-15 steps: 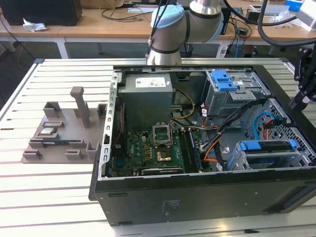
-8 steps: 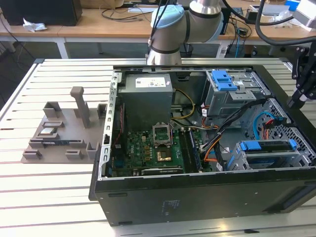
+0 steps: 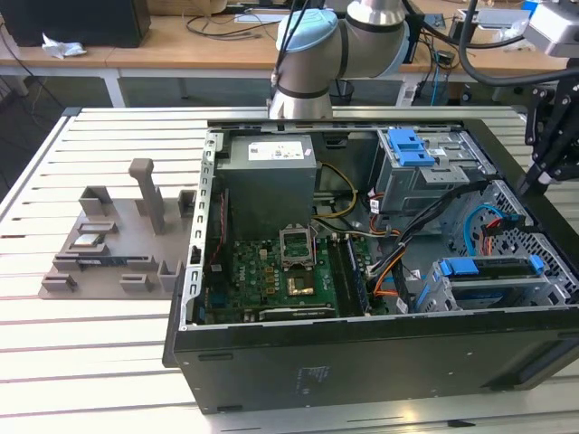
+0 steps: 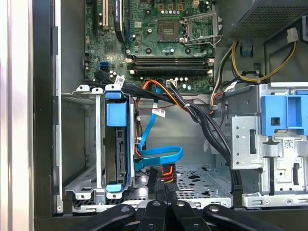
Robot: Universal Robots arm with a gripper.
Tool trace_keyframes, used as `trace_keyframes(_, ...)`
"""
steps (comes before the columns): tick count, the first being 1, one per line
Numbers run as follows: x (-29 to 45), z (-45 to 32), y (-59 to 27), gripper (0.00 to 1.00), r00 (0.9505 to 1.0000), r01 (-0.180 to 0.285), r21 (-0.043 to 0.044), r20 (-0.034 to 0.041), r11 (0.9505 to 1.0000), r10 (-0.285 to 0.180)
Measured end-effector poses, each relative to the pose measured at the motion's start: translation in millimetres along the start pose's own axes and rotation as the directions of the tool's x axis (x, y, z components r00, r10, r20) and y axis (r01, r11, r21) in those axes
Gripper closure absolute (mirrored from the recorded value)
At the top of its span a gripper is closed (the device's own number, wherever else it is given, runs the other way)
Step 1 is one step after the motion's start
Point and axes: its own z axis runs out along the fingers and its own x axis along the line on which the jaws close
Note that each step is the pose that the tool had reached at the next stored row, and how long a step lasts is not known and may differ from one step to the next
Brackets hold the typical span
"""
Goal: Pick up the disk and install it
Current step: 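Insert the first disk wire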
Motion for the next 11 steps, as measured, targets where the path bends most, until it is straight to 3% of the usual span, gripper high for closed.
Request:
trace_keyframes(6, -0.2, 1.9, -0.1, 0.89, 1.0000, 0.000, 0.0000, -0.0002, 1.0000, 0.000)
trace_keyframes(7, -0.2, 1.9, -0.1, 0.83, 1.0000, 0.000, 0.0001, -0.0002, 1.0000, 0.000)
trace_keyframes(8, -0.2, 2.0, -0.1, 0.70, 1.0000, 0.000, 0.0000, -0.0002, 1.0000, 0.000)
trace_keyframes(9, -0.1, 2.0, -0.1, 0.70, 1.0000, 0.000, 0.0000, -0.0002, 1.0000, 0.000)
trace_keyframes(10, 0.0, 2.1, -0.1, 0.70, 1.0000, 0.000, 0.0001, -0.0014, 1.0000, 0.000)
trace_keyframes(11, 0.6, 2.2, -0.1, 0.70, 1.0000, 0.000, 0.0001, -0.0096, 1.0000, 0.000)
